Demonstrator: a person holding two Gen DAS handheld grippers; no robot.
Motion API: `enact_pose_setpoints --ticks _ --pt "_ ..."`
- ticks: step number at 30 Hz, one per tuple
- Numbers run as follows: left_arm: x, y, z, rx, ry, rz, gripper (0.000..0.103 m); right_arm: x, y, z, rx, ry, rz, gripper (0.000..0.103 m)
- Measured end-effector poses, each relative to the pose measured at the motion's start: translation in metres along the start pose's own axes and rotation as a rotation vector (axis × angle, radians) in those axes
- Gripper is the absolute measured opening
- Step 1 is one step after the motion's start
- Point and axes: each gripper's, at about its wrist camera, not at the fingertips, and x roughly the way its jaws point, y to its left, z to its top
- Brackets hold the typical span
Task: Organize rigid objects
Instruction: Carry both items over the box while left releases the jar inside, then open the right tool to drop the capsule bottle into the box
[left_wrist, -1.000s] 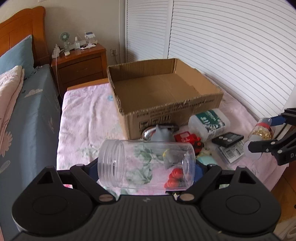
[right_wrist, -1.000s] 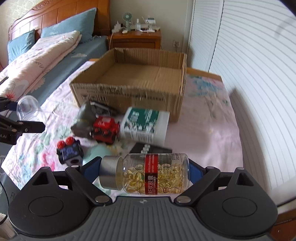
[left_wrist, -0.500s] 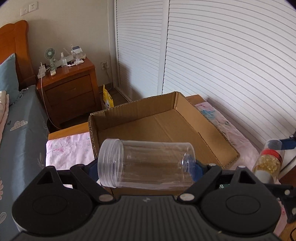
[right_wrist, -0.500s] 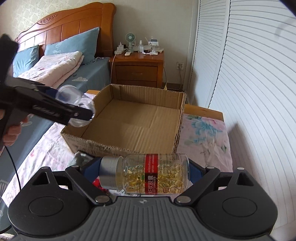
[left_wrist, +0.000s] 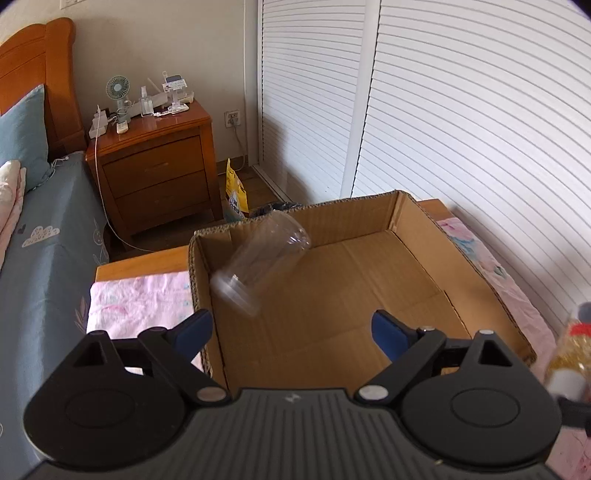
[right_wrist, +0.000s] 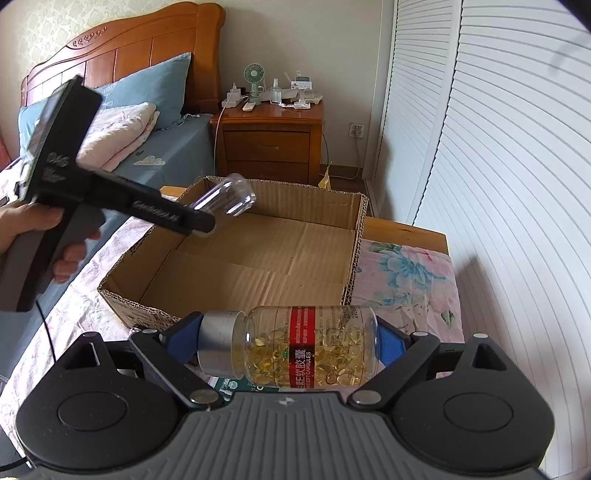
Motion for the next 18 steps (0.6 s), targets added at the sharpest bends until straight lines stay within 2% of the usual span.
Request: enact_pose_setpoints --ticks 9,16,18 --pt "-0.053 0.006 -0.049 -0.043 -0.037 -0.038 0.100 0.007 0.007 0.013 -0.016 0.000 0.002 0.096" --pt "-0.082 0.011 -0.087 -0.053 -0.099 0.047 0.101 0.026 0.010 0.040 -0.028 0.018 0.011 0.096" --pt "-0.084 0.014 -0.096 -0.062 -0.098 0.049 0.101 0.038 0.010 0.051 -0.021 0.028 0.012 0.096"
